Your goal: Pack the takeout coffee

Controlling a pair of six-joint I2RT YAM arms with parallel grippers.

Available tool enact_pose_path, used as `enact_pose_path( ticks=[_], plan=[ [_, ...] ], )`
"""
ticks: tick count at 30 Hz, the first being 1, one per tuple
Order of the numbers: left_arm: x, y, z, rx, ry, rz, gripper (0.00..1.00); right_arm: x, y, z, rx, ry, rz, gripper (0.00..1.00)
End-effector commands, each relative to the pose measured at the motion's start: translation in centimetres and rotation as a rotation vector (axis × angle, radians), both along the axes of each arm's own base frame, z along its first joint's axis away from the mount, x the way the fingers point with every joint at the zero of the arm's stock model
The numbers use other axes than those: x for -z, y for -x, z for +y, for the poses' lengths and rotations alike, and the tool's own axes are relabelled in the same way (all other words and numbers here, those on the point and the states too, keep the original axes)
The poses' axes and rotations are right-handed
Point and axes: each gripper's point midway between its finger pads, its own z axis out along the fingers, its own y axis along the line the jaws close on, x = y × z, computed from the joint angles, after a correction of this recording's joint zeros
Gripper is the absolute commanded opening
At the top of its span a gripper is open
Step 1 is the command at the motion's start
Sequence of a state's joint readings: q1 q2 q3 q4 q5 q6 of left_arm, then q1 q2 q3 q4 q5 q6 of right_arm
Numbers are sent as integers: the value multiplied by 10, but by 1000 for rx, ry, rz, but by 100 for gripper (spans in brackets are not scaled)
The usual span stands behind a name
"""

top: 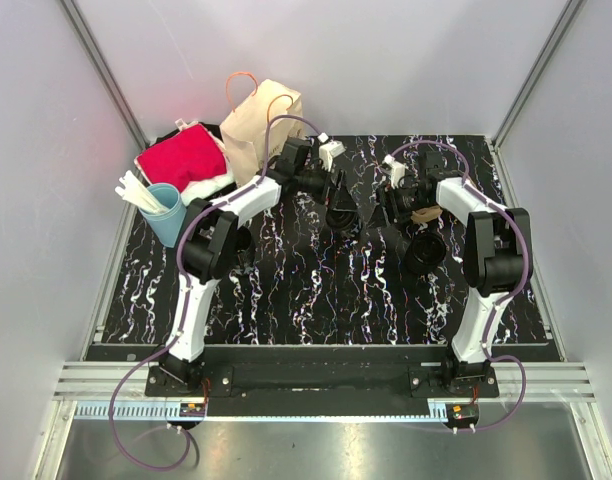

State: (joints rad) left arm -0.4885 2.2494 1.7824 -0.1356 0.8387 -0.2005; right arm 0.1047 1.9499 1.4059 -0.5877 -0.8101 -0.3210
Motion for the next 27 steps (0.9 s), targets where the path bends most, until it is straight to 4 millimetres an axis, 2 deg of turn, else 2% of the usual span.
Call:
enact_pose_path(
  ticks=[1, 7, 11, 14, 17, 18, 19, 20, 21, 23, 24, 26, 27],
  plan=[
    [-2, -17, -3, -32, -27, -51, 91, -14, -17, 5, -18, -9, -80, 76],
    [2, -24, -2, -63, -50, -53, 90, -16, -21, 8, -47, -26, -99, 85],
    [7, -27, 1, -76, -77, -61, 90, -17, -23, 9, -52, -34, -85, 87],
    [-4, -27, 7, -60, -71, -99, 90, -25, -19, 14, -74, -56, -79, 92],
    [-26, -30, 19, -33, -43, -160, 90, -31, -15, 15, -138, -29, -167, 95],
    [-39, -31, 22, -23, -28, -180, 90, -30, -15, 13, -181, -8, -226, 99],
    [-47, -32, 26, -9, -20, -204, 90, -38, -16, 11, -200, 11, -285, 100],
    [-52, -33, 35, -10, -24, -195, 90, -40, -18, 9, -213, 31, -323, 100],
    [-68, -32, 39, -4, -11, -221, 91, -41, -21, 8, -243, 57, -379, 100],
    [-81, -29, 50, 11, -8, -252, 92, -48, -28, 4, -261, 96, -447, 100],
    [-97, -25, 53, 16, -3, -287, 93, -52, -33, 4, -292, 112, -499, 100],
    [-109, -20, 59, 23, -20, -331, 95, -57, -38, 4, -326, 133, -557, 100],
    [-123, -16, 62, 22, -18, -361, 95, -63, -43, 10, -354, 145, -602, 100]
  ],
)
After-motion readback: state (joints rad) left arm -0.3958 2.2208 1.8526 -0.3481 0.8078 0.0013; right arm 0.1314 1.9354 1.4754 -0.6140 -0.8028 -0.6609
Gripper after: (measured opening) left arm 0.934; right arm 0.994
